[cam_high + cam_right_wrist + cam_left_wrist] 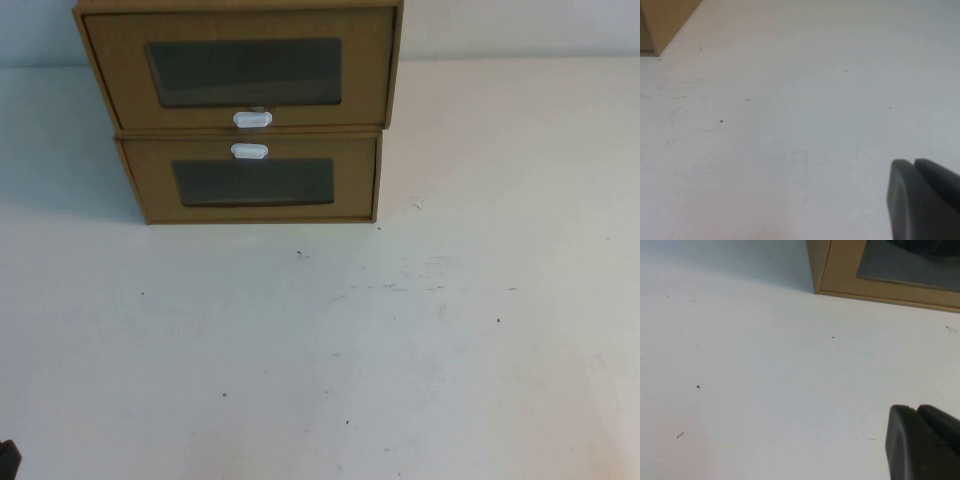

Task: Open the shoe box
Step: 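Pull the top drawer of the cardboard box fully open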

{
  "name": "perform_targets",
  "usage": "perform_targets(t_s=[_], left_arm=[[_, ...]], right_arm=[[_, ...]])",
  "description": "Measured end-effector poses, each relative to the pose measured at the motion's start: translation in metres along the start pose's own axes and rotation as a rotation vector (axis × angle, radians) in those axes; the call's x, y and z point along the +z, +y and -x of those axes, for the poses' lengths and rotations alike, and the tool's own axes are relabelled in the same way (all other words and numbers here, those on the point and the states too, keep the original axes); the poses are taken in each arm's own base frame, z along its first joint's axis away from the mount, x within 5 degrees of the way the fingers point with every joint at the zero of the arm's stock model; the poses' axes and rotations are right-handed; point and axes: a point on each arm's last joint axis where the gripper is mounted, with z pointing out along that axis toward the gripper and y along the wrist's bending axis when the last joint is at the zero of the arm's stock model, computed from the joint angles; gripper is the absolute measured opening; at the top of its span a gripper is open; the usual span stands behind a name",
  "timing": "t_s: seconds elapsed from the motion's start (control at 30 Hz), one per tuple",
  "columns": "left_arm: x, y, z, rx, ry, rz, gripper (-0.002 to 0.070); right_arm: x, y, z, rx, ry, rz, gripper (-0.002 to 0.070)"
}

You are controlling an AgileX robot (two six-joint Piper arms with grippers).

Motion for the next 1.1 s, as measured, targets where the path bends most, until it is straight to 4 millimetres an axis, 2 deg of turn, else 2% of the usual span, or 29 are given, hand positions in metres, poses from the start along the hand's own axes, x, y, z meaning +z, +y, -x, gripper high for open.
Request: perform_targets(t_s=[0.33, 0.6, 0.83, 0.93, 1.1], left_arm=[[0.0, 0.002, 0.003, 0.087, -0.033, 0.024, -0.0005], [-0.005, -0.002, 0.029, -0.291, -0.318, -0.074, -0.0005], [-0.01, 0.001, 0.042, -0.34, -0.478, -0.073, -0.0005], [-0.014, -0.003, 0.049, -0.339, -0.443, -0.092, -0.0005], [-0.024, -0.021, 0.092, -0.224, -0.215, -0.112, -0.0005]], right_arm=[[0.0, 0.0, 0.0, 0.0, 0.0, 0.0, -0.0014], [0.0, 0.0, 0.0, 0.0, 0.0, 0.0, -0.0014], [0.0, 0.0, 0.0, 0.0, 0.0, 0.0, -0.0014], [0.0, 0.0, 0.0, 0.0, 0.0, 0.0, -0.0014], [0.0, 0.0, 0.0, 0.0, 0.0, 0.0, -0.0014]])
